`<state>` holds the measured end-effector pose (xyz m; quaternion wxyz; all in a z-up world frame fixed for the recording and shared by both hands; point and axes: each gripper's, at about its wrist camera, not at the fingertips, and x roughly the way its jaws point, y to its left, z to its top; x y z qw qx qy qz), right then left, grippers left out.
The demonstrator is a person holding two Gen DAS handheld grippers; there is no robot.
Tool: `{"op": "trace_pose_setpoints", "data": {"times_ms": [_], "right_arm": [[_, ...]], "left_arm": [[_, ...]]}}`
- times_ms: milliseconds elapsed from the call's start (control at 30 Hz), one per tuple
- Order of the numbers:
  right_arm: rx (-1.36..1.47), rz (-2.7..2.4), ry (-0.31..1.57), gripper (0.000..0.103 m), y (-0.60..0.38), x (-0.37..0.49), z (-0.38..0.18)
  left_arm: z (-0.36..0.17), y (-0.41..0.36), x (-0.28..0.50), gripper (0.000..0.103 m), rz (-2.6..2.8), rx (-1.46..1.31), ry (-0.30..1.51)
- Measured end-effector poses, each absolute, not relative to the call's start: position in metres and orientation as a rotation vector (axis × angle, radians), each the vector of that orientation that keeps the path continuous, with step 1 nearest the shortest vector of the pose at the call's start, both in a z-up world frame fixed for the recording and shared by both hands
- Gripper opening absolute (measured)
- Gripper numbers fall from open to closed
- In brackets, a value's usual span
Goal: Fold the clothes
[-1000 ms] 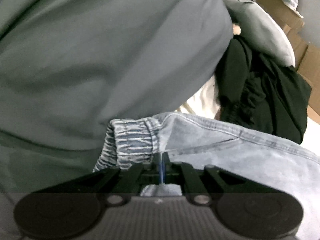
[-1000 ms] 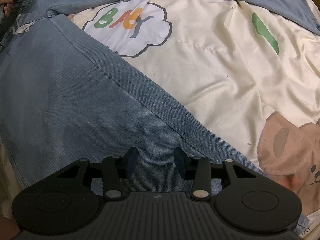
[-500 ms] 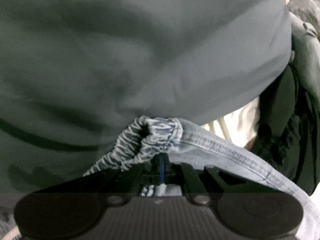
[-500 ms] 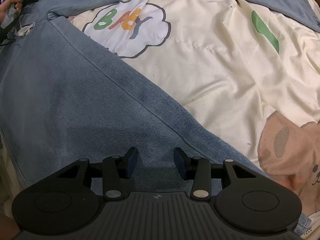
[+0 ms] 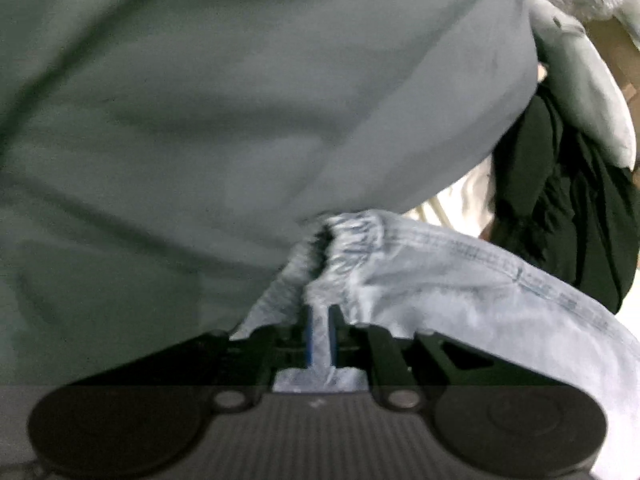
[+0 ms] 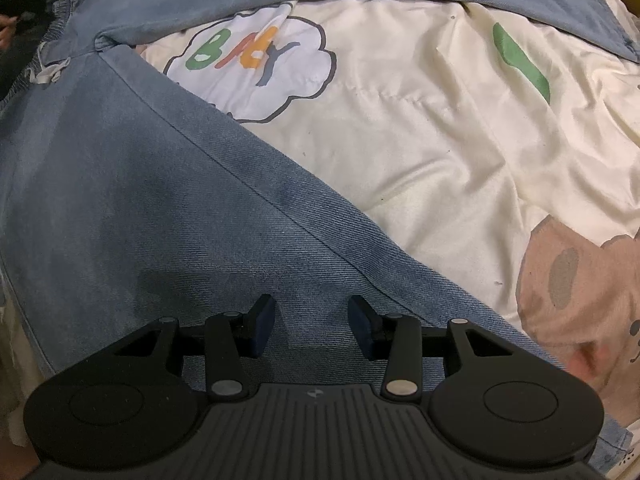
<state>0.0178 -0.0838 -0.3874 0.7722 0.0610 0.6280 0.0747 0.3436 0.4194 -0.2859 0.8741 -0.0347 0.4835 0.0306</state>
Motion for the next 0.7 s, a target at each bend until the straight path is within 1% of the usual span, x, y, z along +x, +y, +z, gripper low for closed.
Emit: {"op": "trace_pose_setpoints", "data": {"times_ms": [167,233,367,400,433,467,500,533,633,700], "right_arm": [[0.159,0.155,1.343,0.048,-0.095,0.009,-0.381],[0.180,0.143,1.350,0.048,-0.098,0.010,-0.381],[0.201,0.129,1.369,0.048,-0.099,0.016,-0.382],[0.217,0.124,1.376,0.049,-0.102,0.017,-0.381],[0.246,0.117,1.387,0.049,-0.107,0.018,-0.381],[0.274,0.110,1.397,0.046,-0.112,0.020,-0.380],[0.303,0.102,1.408,0.037,-0.118,0.022,-0.379],[0.324,0.086,1.411,0.032,-0.123,0.023,-0.377],[0.336,0.030,1.381,0.032,-0.133,0.026,-0.363],[0.326,0.033,1.349,0.032,-0.136,0.026,-0.347]], "left_arm": [[-0.248,0.432,0.307,0.011,0.060,-0.034,1.050],[-0.230,0.435,0.290,0.019,0.063,-0.036,1.051],[-0.198,0.432,0.260,0.019,0.047,-0.025,1.049],[-0.189,0.432,0.253,0.021,0.038,-0.024,1.049],[-0.178,0.433,0.245,0.025,0.036,-0.035,1.043],[-0.167,0.434,0.237,0.028,0.035,-0.046,1.036],[-0.157,0.434,0.228,0.031,0.031,-0.050,1.032],[-0.147,0.432,0.220,0.032,0.021,-0.039,1.030],[-0.120,0.427,0.194,0.037,-0.010,-0.012,1.026],[-0.107,0.422,0.178,0.038,-0.027,0.002,1.021]]}}
